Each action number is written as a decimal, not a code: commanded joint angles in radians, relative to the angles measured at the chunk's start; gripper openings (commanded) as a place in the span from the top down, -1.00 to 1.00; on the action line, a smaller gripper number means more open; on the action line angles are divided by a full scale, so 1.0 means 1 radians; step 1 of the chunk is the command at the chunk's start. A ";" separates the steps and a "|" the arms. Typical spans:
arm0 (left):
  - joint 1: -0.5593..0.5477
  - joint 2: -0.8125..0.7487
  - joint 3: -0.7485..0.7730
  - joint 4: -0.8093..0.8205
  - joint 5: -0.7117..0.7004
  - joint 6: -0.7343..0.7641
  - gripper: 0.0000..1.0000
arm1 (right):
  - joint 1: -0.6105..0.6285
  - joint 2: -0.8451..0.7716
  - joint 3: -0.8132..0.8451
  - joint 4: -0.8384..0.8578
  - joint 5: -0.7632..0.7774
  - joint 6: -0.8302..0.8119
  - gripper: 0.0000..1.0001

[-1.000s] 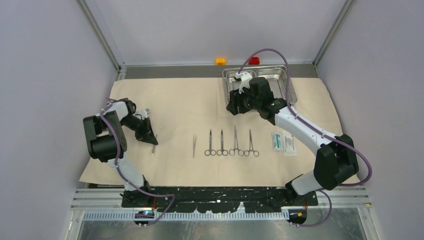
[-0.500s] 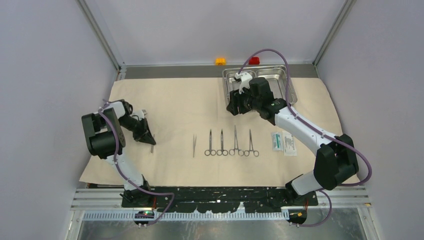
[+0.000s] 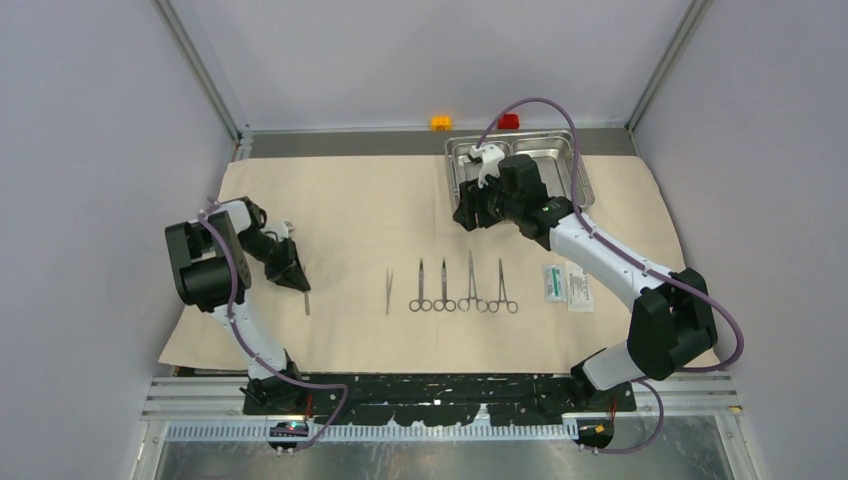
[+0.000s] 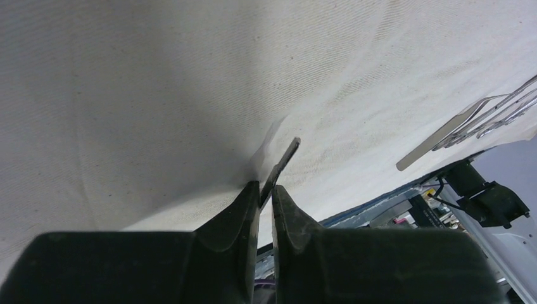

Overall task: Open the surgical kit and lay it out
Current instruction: Place the medical item in the surgical kit.

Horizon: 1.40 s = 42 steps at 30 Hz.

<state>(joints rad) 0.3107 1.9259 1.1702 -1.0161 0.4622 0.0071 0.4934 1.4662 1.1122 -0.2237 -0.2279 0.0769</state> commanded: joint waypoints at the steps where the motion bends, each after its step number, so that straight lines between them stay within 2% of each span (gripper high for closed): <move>1: 0.007 -0.005 0.031 -0.021 -0.048 0.012 0.67 | 0.000 -0.029 -0.002 0.048 -0.014 -0.013 -0.14; 15: 0.000 0.013 0.057 -0.032 -0.086 0.046 0.58 | 0.000 -0.027 -0.003 0.047 -0.021 -0.012 -0.14; 24: -0.057 0.030 0.068 -0.044 -0.079 0.060 0.60 | -0.005 -0.017 -0.003 0.045 -0.021 -0.009 -0.14; 42: -0.077 0.012 0.072 -0.049 -0.162 0.077 0.68 | -0.016 -0.004 -0.005 0.043 -0.042 -0.002 -0.14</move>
<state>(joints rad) 0.2394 1.9461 1.2251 -1.0706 0.3477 0.0608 0.4824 1.4662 1.1122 -0.2237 -0.2539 0.0776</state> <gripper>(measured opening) 0.165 0.570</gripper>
